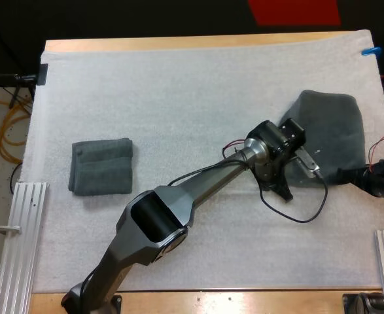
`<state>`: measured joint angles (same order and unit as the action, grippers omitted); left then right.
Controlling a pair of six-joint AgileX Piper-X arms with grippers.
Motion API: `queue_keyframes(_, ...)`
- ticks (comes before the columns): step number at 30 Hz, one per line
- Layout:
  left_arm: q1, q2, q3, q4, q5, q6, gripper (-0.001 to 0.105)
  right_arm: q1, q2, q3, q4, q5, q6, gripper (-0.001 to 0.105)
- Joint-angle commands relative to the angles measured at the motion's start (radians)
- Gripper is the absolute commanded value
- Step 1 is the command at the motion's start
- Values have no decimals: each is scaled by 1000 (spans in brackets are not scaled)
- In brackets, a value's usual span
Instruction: Pick towel from pile fold and stack
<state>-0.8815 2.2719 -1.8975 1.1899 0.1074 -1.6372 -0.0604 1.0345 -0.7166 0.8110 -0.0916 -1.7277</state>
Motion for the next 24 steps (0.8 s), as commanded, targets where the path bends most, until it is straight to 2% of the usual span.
queue_keyframes(1, 0, -2, -19, 49, -9, -4, 0, -5, -5, -10, 5, -11, 3, 0)
queue_keyframes(7, 0, -84, -99, 72, -31, 3, 0, -5, -29, -18, 3, -27, -4, 0)
queue_keyframes(12, 0, -196, -109, 71, -52, 3, 0, -5, -80, -69, 14, -45, -4, 0)
queue_keyframes(14, 0, -255, -109, 71, -52, 3, 0, 4, -102, -125, 51, -118, 1, 0)
queue_keyframes(17, 0, -342, -109, 71, -52, 3, 0, 50, -121, -211, 115, -127, 5, 0)
queue_keyframes(24, 27, -493, -109, 132, -86, 8, 0, 177, -130, -389, 230, -34, 31, 0)
